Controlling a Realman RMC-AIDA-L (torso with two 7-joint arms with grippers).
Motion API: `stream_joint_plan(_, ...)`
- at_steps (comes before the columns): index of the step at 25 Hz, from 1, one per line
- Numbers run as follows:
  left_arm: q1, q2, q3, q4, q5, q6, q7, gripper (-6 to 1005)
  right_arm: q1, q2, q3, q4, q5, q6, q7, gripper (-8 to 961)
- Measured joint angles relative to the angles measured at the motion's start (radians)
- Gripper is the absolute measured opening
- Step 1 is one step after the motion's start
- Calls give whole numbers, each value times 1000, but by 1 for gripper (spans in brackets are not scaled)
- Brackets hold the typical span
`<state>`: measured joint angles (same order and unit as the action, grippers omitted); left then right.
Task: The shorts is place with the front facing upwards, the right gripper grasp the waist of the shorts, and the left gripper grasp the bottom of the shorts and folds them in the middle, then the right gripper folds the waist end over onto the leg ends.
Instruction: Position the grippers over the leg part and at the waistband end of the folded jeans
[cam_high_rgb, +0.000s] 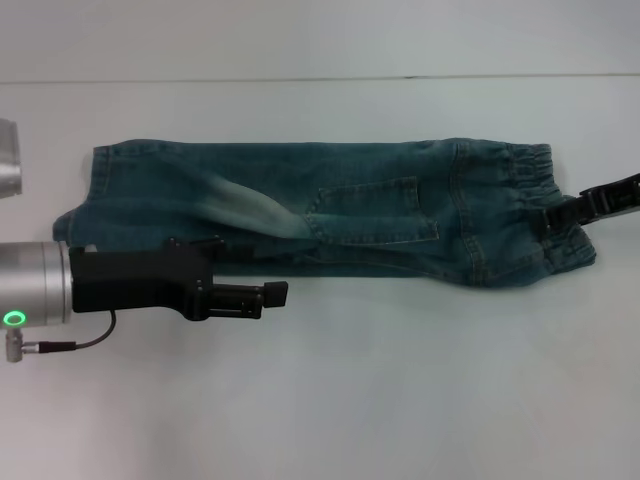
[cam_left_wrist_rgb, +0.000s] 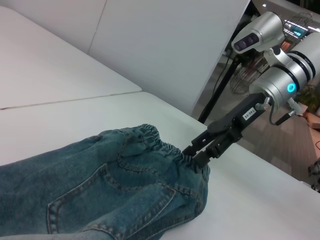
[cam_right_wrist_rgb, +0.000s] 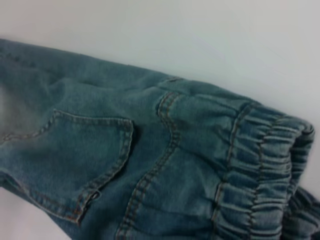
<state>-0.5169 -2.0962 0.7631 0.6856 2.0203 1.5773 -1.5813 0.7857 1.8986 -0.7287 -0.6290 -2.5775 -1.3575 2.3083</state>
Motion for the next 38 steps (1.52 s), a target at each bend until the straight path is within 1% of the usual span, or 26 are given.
stream_joint_plan(9, 0, -3, 1, -3, 0, -8, 12, 898, -1, 6, 6, 9, 4, -14, -10, 947)
stream_joint_plan(15, 4, -7, 1, -4, 0, -14, 12, 895, -4, 7, -3, 18, 4, -23, -24, 891)
stream_joint_plan(17, 7, -11, 4, -5, 0, -14, 14, 894, -8, 7, 1, 18, 5, -28, -35, 839)
stream_joint_plan(23, 9, -11, 11, -5, 0, -14, 15, 892, -16, 7, 6, 19, 21, -36, -60, 684)
stream_joint_plan(34, 1, -12, 13, -17, 0, -14, 15, 887, -24, 7, 8, 14, 37, -42, -81, 213)
stream_joint_plan(38, 1, -13, 13, -17, 0, -14, 15, 885, -25, 7, 10, 13, 39, -43, -91, 87)
